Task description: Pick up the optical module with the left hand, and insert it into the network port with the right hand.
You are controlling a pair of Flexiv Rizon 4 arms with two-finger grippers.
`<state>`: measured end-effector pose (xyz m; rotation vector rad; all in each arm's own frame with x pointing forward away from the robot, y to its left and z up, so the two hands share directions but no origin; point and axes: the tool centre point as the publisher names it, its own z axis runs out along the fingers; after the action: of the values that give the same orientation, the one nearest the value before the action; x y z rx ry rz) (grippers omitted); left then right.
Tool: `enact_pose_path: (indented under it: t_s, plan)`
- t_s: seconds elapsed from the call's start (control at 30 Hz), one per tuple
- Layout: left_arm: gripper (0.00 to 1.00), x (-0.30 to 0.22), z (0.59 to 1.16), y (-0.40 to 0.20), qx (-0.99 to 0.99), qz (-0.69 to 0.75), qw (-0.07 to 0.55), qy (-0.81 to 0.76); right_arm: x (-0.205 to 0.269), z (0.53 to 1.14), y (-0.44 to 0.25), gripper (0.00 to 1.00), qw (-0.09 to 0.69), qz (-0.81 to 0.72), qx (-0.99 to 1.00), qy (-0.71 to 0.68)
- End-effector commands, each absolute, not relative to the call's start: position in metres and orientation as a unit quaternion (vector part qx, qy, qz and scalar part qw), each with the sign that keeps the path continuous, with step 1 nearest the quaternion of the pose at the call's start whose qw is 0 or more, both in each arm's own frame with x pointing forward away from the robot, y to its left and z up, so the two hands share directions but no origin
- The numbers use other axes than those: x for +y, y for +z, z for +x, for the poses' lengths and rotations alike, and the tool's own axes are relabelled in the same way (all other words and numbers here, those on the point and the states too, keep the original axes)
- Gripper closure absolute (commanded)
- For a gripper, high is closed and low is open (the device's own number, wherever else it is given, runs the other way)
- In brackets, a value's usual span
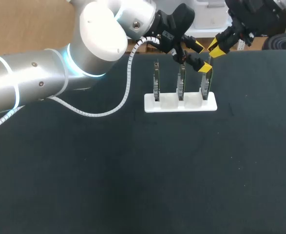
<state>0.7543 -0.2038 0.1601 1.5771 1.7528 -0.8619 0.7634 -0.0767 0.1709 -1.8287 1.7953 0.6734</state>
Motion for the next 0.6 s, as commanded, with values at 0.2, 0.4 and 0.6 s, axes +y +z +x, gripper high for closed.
enact_pose_path:
  t_s: [0.2, 0.4, 0.6]
  plan:
    - [0.0, -0.2029, 0.7527, 0.1596, 0.663, 0.597, 0.313, -0.326, -0.0798, 0.764, 0.1714, 1.0, 0.244, -0.669, 0.659, 0.244]
    - [0.0, -0.2029, 0.7527, 0.1596, 0.663, 0.597, 0.313, -0.326, -0.0795, 0.7641, 0.1695, 1.0, 0.245, -0.667, 0.66, 0.245]
    - [0.0, -0.2029, 0.7527, 0.1596, 0.663, 0.597, 0.313, -0.326, -0.0775, 0.7666, 0.1699, 1.0, 0.247, -0.668, 0.658, 0.246]
